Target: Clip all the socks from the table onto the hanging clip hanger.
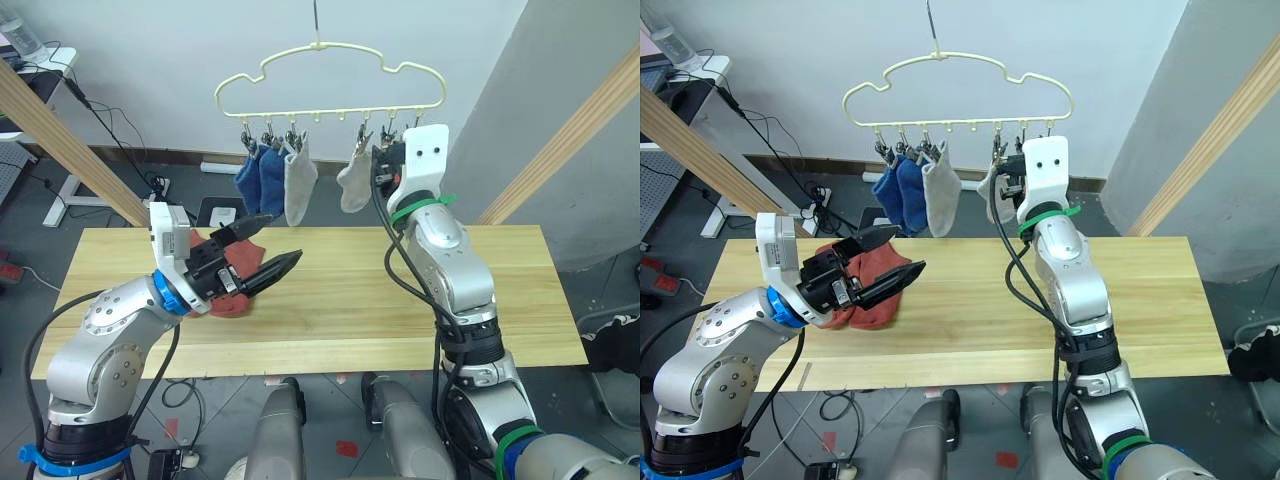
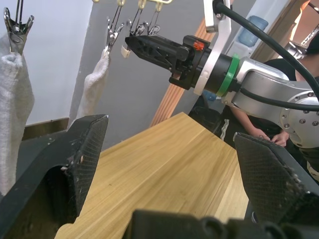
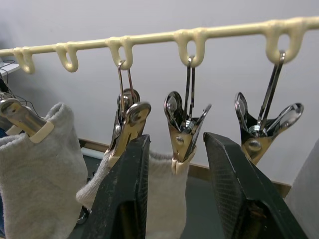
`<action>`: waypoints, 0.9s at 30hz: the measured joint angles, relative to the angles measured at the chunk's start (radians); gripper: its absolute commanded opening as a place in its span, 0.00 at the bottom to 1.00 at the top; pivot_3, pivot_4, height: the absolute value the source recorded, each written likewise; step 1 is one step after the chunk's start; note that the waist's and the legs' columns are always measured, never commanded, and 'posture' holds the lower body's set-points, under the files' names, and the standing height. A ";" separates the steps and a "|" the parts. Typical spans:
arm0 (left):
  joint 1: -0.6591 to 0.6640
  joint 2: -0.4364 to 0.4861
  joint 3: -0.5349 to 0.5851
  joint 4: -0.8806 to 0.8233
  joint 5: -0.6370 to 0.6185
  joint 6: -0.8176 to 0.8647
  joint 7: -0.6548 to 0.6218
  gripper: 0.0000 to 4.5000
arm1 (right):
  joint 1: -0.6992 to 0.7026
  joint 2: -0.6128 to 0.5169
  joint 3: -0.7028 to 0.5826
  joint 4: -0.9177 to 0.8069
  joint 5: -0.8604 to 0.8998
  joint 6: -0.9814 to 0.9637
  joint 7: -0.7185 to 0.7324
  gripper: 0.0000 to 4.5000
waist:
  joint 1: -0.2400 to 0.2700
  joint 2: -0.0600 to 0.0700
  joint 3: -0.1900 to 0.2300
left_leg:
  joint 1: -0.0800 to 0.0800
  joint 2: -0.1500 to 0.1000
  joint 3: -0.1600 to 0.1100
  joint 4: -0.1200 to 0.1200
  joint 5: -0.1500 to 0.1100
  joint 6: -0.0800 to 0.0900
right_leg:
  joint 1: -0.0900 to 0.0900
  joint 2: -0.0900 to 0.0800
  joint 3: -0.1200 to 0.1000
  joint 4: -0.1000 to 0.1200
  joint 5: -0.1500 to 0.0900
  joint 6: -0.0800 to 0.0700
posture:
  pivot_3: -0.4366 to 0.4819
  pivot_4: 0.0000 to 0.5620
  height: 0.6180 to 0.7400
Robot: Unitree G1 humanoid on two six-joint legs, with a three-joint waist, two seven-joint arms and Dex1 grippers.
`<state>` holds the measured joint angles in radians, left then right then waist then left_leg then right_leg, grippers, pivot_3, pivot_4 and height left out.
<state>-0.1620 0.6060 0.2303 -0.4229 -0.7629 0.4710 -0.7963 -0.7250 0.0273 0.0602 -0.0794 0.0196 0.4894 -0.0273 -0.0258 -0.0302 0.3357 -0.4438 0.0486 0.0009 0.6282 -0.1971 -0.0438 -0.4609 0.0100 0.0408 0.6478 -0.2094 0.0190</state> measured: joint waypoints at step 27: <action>0.002 -0.004 0.000 0.000 0.006 -0.004 0.002 1.00 | -0.018 0.019 -0.001 0.034 0.001 -0.030 0.001 0.39 | 0.000 0.000 0.000 | 0.000 0.000 0.000 0.000 0.000 0.000 | 0.000 0.000 0.000 0.000 0.000 0.000 | 0.56 0.61 1.00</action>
<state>-0.1600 0.6016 0.2300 -0.4233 -0.7573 0.4672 -0.7941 -0.7429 0.0466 0.0594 -0.0454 0.0202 0.4598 -0.0265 -0.0257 -0.0302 0.3357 -0.4438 0.0487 0.0009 0.6283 -0.1971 -0.0438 -0.4609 0.0100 0.0408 0.6479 -0.2094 0.0189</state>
